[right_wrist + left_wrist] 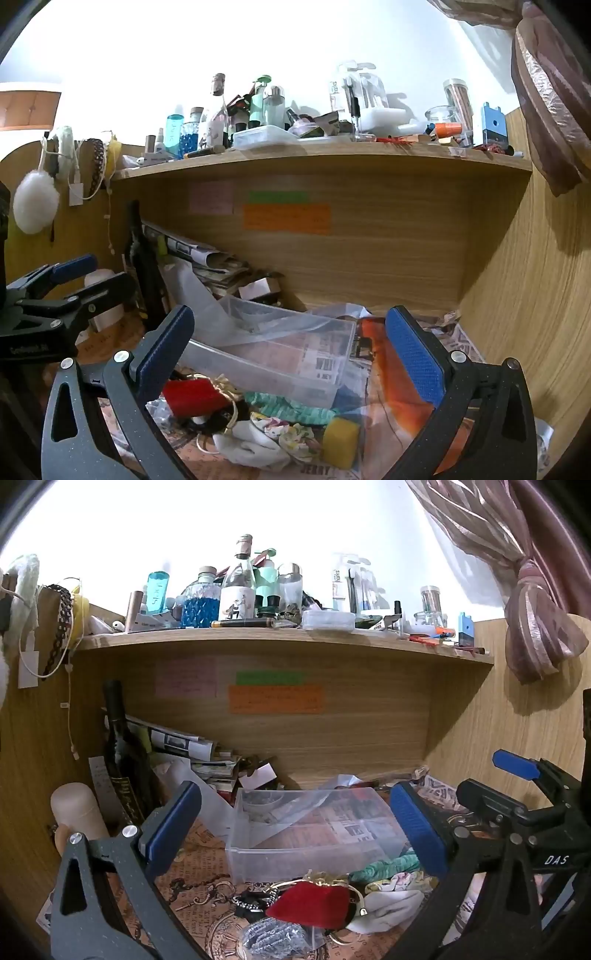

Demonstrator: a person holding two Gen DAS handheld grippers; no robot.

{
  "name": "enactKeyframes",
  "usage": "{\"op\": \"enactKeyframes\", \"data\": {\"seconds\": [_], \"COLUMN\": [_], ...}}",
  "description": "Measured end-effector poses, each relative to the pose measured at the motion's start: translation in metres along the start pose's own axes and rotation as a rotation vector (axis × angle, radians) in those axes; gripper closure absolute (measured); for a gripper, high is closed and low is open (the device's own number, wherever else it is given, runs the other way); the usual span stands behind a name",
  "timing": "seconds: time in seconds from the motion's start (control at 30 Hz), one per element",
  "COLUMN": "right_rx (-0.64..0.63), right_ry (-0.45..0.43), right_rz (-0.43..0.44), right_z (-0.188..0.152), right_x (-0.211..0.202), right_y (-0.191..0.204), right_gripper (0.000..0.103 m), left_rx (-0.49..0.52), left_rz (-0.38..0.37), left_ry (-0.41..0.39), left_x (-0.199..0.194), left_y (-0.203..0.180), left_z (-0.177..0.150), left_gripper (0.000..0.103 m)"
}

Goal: Organize soft objects

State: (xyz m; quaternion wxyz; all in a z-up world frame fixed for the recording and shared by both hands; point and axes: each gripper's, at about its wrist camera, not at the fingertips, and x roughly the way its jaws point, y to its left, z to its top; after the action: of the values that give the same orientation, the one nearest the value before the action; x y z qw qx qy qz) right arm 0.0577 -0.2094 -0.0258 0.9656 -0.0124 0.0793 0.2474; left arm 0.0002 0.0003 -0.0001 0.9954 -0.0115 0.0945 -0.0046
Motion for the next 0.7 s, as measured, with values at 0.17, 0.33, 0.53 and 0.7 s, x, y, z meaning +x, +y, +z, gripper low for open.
{"op": "enactKeyframes", "data": {"seconds": [0.17,0.33,0.53,0.7], "right_rx": [0.008,0.012,0.017,0.018], "right_ry": [0.006,0.011,0.009,0.009], "right_rz": [0.005,0.005,0.009,0.008], "right_z": [-0.0006,0.0024,0.0015,0.0022], "right_x": [0.0004,-0.0013,-0.0012,-0.0019], "right_y": [-0.0009,-0.0003,-0.0007,-0.0002], "right_gripper": [0.0,0.0,0.0,0.0], "left_rx": [0.013,0.003,0.002,-0.001], "left_rz": [0.005,0.001,0.002,0.0], "left_ry": [-0.012,-0.005,0.009,0.009], "left_x": [-0.0022,-0.0015,0.0048,0.0056], "left_y": [-0.0003,-0.0003,-0.0007,0.0002], "left_z": [0.0033,0.0003,-0.0014,-0.0021], "left_gripper": [0.0,0.0,0.0,0.0]}}
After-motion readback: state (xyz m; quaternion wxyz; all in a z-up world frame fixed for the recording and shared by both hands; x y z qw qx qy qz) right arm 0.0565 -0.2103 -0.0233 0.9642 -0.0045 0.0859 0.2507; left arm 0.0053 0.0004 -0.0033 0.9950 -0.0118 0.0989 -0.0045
